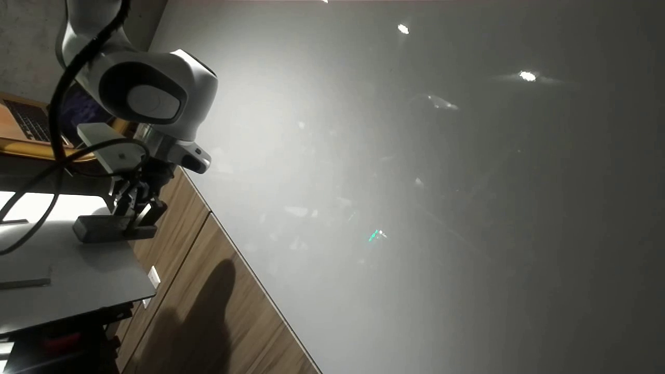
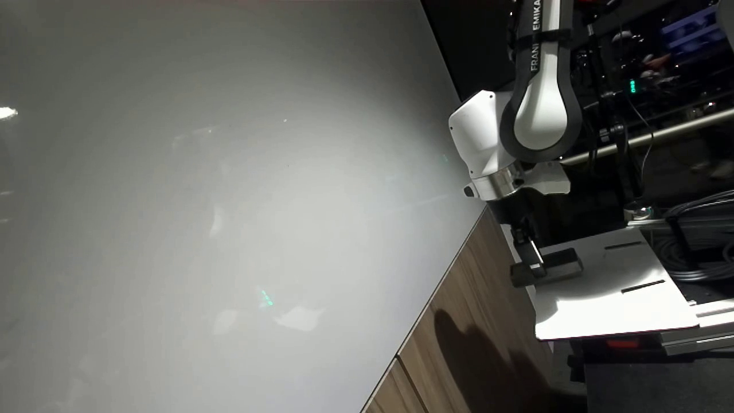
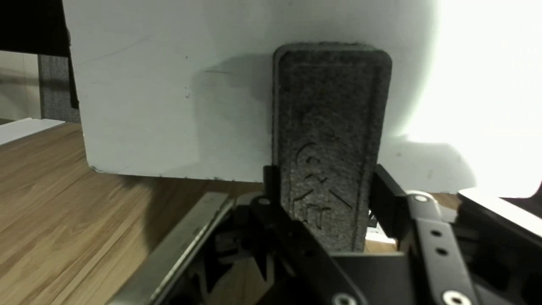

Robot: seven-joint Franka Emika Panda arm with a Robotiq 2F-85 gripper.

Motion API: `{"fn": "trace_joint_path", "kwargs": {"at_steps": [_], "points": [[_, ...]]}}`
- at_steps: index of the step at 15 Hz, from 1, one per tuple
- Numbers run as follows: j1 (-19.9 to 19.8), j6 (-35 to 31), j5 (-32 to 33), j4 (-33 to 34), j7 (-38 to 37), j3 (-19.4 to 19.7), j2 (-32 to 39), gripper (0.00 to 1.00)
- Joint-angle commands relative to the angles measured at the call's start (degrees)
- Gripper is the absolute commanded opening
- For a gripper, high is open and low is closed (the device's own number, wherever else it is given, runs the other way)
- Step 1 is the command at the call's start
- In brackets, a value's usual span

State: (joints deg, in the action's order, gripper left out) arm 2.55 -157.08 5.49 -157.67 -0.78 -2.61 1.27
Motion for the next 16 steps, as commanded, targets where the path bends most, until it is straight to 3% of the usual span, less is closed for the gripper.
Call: {"fn": "trace_joint_path", "kwargs": {"at_steps": [1, 4, 5, 9, 16], "points": [[-0.2, -0.9, 1.6, 0.0, -1.6, 0.5, 0.9, 0.28], [-0.1, -1.2, 1.4, 0.0, -1.7, 0.5, 1.2, 0.28], [-0.1, -1.4, 1.5, 0.0, -1.8, 0.6, 1.3, 0.75], [-0.1, -1.5, 1.7, 0.0, -2.2, 0.6, 1.2, 0.99], [0.1, 0.3, 0.4, 0.1, -0.4, 0.1, -0.8, 1.00]]}}
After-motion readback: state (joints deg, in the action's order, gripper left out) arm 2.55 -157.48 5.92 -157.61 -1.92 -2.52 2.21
